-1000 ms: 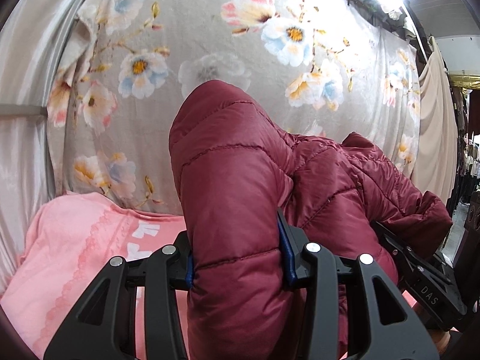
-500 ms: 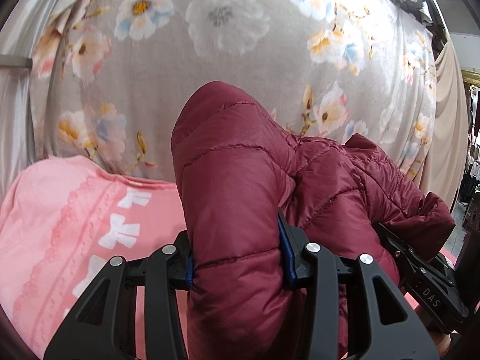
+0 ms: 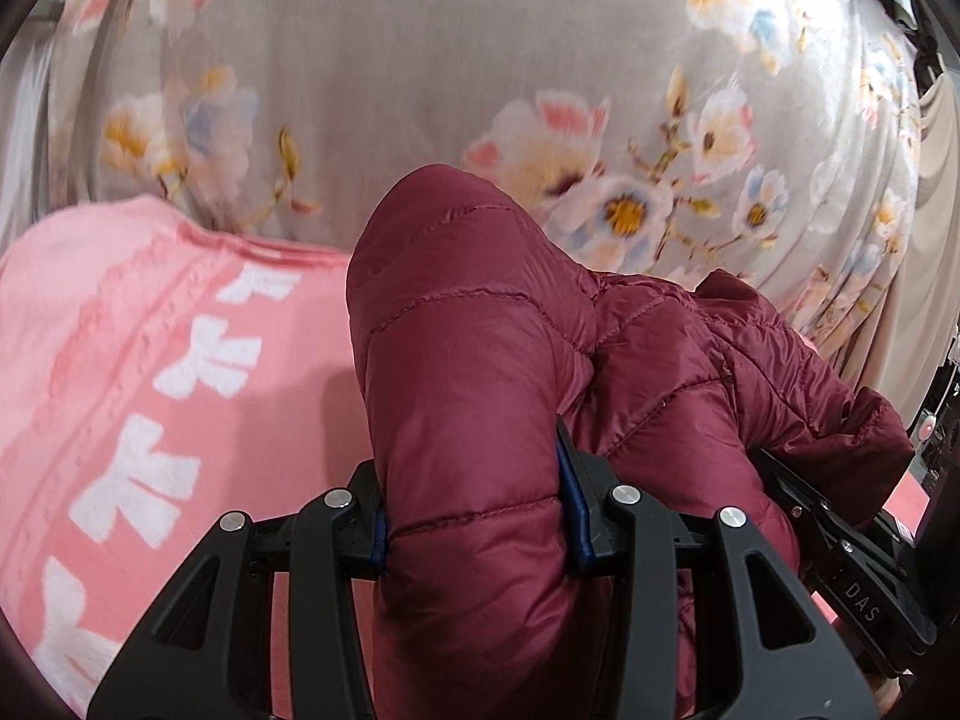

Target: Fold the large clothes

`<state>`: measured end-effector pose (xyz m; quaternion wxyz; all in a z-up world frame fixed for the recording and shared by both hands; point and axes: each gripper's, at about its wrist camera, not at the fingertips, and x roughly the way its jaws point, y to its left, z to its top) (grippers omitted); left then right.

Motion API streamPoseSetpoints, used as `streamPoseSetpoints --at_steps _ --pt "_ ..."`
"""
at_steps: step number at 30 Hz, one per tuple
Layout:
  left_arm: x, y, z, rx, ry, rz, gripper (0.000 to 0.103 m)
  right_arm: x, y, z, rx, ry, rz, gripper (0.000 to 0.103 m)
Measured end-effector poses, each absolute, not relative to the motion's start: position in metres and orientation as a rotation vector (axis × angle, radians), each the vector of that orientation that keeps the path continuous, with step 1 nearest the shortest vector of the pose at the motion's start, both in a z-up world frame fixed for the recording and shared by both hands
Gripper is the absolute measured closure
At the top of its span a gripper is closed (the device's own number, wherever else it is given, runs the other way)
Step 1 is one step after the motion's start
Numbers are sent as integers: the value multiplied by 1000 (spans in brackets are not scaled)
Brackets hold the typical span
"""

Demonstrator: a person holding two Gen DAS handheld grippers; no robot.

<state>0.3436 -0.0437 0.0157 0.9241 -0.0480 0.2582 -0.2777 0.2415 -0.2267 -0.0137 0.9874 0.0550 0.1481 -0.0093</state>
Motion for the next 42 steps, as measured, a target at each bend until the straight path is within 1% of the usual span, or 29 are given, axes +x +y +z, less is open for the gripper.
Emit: streamPoseSetpoints --at_steps 6,8,10,14,15,16,17,18,23,24,26,28,29,30,31,33,37,42 --pt "360 -47 -19 -104 613 -565 62 260 -235 -32 160 394 -8 82" --pt "362 -47 -27 -98 629 -549 60 263 -239 -36 188 428 -6 81" --pt "364 -46 -30 -102 642 -548 58 265 -241 -39 202 461 -11 76" --pt "370 -46 -37 -97 690 -515 43 267 -247 -47 252 530 -32 68" --pt "371 -44 -38 -102 697 -498 34 264 -251 -49 276 546 -37 63" --pt "370 -41 -39 -102 702 -466 28 259 -255 -51 299 559 -48 52" --pt "368 -37 -38 -101 702 -439 22 250 -258 -52 313 564 -70 48" --pt "363 -33 -37 -103 702 -417 21 242 -261 -52 318 559 -79 42" --pt "317 -12 -26 -93 725 -369 21 174 -274 -37 315 467 -122 42" --pt "305 -11 -23 -85 742 -367 21 166 -275 -32 307 449 -121 42" --pt "286 -11 -20 -75 767 -370 21 160 -275 -18 308 417 -107 48" --pt "276 -12 -20 -90 809 -370 21 165 -273 -4 318 419 -88 61" --pt "276 -13 -21 -115 831 -365 21 171 -271 2 319 419 -80 65" --pt "277 -12 -21 -145 851 -354 21 180 -267 5 310 432 -77 74" --pt "281 -11 -21 -182 863 -339 21 191 -262 4 292 463 -84 88" --pt "289 -9 -19 -215 868 -283 22 208 -259 -4 280 531 -101 101" --pt "306 -14 -25 -199 893 -209 21 212 -262 -33 286 613 -160 103" --pt "308 -21 -36 -162 884 -175 19 215 -269 -63 305 693 -176 103"
